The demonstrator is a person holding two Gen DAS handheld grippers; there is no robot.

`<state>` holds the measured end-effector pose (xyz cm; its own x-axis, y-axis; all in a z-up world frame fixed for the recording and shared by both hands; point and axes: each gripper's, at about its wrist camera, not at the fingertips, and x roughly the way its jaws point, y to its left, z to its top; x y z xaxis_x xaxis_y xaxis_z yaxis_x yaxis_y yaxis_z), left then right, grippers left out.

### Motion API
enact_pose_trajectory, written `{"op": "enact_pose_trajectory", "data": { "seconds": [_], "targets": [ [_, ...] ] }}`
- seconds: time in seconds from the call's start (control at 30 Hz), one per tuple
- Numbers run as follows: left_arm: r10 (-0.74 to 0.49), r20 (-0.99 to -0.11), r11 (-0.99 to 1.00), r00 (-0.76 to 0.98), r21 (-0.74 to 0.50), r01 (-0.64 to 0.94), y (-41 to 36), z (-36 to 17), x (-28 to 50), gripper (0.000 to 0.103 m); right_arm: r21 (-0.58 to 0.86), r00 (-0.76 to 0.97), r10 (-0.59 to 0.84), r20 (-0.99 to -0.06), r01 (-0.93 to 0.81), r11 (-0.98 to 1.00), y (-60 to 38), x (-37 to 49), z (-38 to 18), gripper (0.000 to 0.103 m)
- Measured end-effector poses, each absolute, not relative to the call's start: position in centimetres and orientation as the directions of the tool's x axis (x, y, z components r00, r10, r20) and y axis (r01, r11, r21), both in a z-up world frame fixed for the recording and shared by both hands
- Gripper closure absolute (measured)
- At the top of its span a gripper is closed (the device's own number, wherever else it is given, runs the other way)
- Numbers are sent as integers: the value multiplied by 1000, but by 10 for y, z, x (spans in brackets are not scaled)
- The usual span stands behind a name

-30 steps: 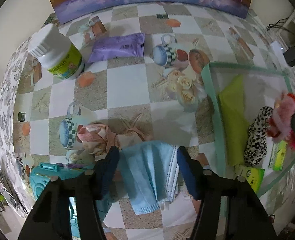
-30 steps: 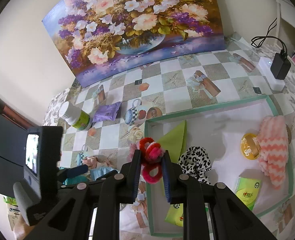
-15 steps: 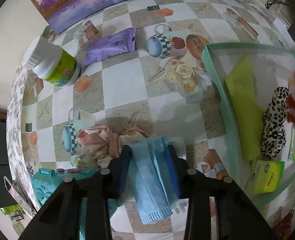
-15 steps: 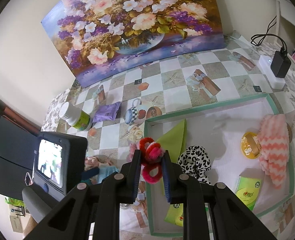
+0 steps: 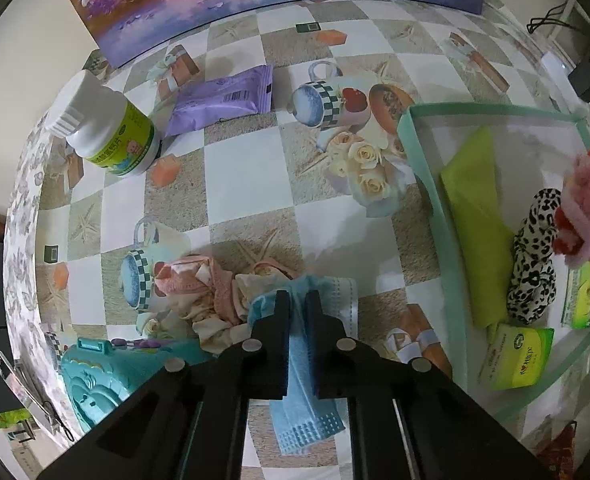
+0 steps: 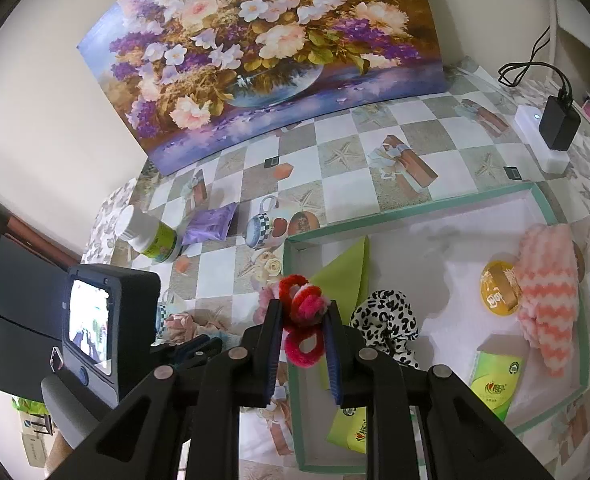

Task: Organize soft objects
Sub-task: 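Lift the blue mask with the left tool while the right tool holds the hair ties over the tray, then carry the blue mask over the tray with the left tool while the right tool lowers the hair ties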

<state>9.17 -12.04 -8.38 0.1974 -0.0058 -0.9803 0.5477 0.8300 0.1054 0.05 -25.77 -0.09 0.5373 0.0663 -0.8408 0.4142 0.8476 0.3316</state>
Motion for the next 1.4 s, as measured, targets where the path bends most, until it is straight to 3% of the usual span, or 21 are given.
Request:
{"op": "enact_pose_trajectory", "data": {
  "seconds": [0.47,0.93,1.4],
  "targets": [
    [-143,-949,868,281,17,497,-105,-28,97,97,338,556,59,-829,413,846,-259,-3,9,82],
    [-387,-817,827,428,-103,552,-130,63,65,97,336,659,-61,-750,458,823,-288,-37,58,82],
    [-473,-788,784,394,-172,596,-195,44,63,97,291,603,-178,-777,595,749,-355,-52,33,81]
  ]
}}
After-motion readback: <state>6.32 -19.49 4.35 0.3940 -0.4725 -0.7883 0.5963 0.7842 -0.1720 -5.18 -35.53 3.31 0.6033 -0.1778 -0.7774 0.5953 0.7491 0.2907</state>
